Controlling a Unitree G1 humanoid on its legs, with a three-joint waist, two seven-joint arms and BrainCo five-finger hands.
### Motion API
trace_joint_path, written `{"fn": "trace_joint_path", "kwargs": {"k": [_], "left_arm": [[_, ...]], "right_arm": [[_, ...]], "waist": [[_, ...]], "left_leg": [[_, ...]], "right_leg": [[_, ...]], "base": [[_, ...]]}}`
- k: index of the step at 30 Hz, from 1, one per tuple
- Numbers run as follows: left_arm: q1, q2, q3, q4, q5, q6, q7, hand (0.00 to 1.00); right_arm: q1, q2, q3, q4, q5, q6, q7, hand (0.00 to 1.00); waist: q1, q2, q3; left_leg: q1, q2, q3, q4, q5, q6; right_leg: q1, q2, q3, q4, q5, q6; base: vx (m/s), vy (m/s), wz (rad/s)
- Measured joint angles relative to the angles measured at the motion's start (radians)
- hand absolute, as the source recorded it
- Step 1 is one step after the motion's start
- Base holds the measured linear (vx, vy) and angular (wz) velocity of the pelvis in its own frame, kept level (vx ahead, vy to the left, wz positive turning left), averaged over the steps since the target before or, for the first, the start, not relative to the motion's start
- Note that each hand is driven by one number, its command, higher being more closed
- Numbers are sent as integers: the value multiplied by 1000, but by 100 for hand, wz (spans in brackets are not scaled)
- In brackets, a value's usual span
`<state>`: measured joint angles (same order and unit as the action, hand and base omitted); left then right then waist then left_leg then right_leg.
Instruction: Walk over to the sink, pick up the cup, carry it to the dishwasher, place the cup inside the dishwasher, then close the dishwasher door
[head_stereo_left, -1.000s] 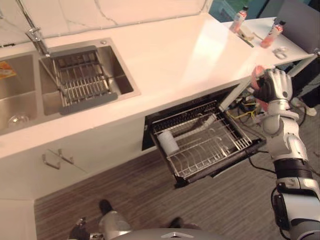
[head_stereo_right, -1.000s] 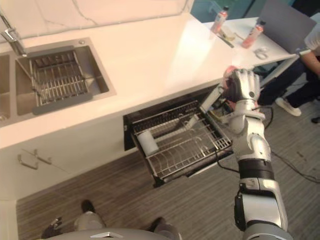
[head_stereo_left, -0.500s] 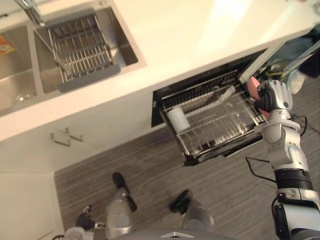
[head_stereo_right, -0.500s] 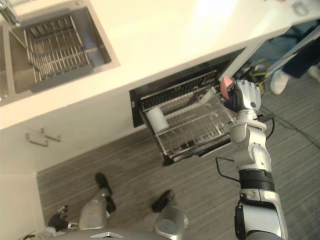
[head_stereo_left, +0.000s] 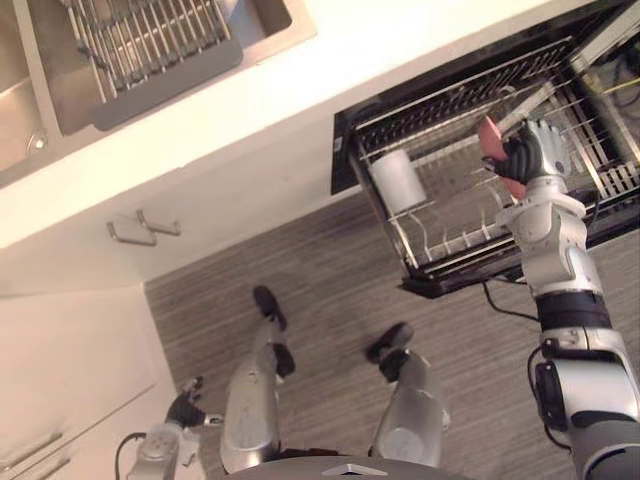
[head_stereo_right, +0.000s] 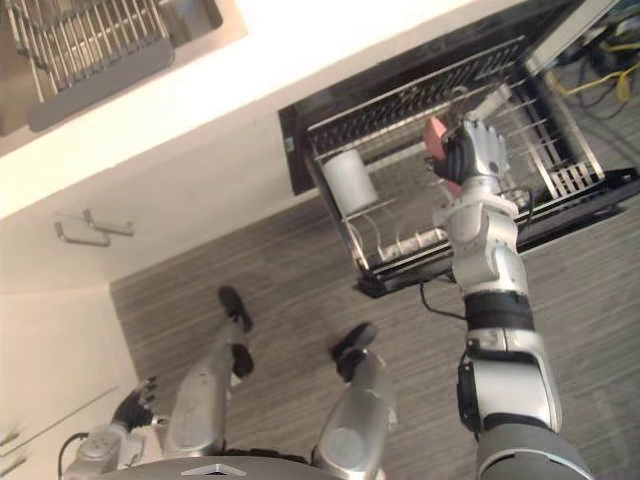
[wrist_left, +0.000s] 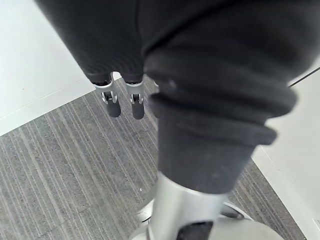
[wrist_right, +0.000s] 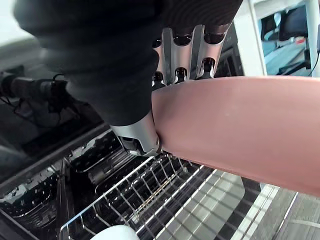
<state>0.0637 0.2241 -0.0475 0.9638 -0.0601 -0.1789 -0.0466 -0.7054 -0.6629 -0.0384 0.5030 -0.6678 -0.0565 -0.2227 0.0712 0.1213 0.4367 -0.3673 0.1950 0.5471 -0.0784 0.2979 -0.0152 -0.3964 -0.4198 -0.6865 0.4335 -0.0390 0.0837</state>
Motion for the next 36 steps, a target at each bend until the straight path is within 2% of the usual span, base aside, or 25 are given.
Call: {"fn": "trace_joint_path", "kwargs": {"k": [2,6,10,13,14,18,21,26,30,31,34,35,36], "left_arm": [[-17,-2,-14,1,-3,-4,0,0],[-44,-3,-49,12,-17,-8,3,0],[-71,-16,-86,17,-26,-15,24,0],[-74,-19,-111,18,-34,-38,50,0],[-76,-22,-115,18,-36,-42,58,0],[-70,-26,-150,1,-35,-83,111,0],[-43,-35,-157,-20,-35,-118,162,0],[-12,-41,-169,-65,-37,-156,193,0],[13,-47,-169,-88,-48,-169,198,0],[17,-48,-159,-95,-59,-183,205,0],[19,-78,-146,-222,-86,-269,218,0],[-6,-101,-150,-256,-86,-301,217,0],[-17,-114,-150,-269,-86,-314,217,0]], "right_arm": [[-32,-9,20,30,4,0,-1,100],[-97,-49,77,73,14,-1,-3,100],[-168,-93,101,176,41,29,-22,100],[-206,-101,117,195,41,53,-48,100],[-226,-109,117,208,40,65,-52,0],[-243,-137,116,261,63,107,-75,0],[-241,-159,109,261,142,111,-40,0],[-158,-159,56,258,291,65,13,0],[-53,-114,-64,181,421,32,46,0],[-23,-92,-94,145,443,30,48,0],[35,-36,-161,59,507,28,48,0],[49,-3,-185,16,539,18,50,0],[57,11,-194,-5,556,8,56,0]], "waist": [[14,12,17],[15,43,34],[37,75,51],[43,82,53],[43,86,54],[61,87,53],[61,87,53],[62,88,52],[54,88,52],[49,88,52],[33,88,52],[18,88,52],[8,88,52]], "left_leg": [[-7,-5,-18,0,1,2],[-53,-14,-46,0,6,7],[-69,-26,-56,0,8,10],[-84,-38,-62,0,8,10],[-91,-44,-74,0,9,11],[-91,-55,-117,0,9,11],[-85,-64,-132,0,9,11],[-47,-78,-139,0,1,2],[-21,-84,-140,0,-12,-4],[-10,-86,-139,0,-14,-1],[23,-93,-134,0,-22,-1],[37,-98,-132,0,-26,2],[42,-99,-131,0,-28,0]], "right_leg": [[-13,0,11,-7,12,3],[-49,-2,13,-18,29,3],[-63,-15,19,-11,30,3],[-91,-23,41,-8,31,2],[-103,-28,47,-8,37,4],[-110,-32,58,-12,50,8],[-103,-39,62,-10,52,11],[-58,-51,63,-22,51,12],[-25,-50,69,-44,54,24],[-11,-49,70,-51,56,26],[30,-47,74,-81,72,36],[48,-44,76,-100,83,40],[55,-43,77,-110,89,42]], "base": [[1,15,-9],[-4,13,7],[-1,16,8],[5,2,-1],[14,3,-5],[16,-10,-5],[-1,-10,4],[-19,-3,3],[-20,0,2],[-10,-3,4],[-2,1,-1],[4,8,-9],[10,7,-14]]}}
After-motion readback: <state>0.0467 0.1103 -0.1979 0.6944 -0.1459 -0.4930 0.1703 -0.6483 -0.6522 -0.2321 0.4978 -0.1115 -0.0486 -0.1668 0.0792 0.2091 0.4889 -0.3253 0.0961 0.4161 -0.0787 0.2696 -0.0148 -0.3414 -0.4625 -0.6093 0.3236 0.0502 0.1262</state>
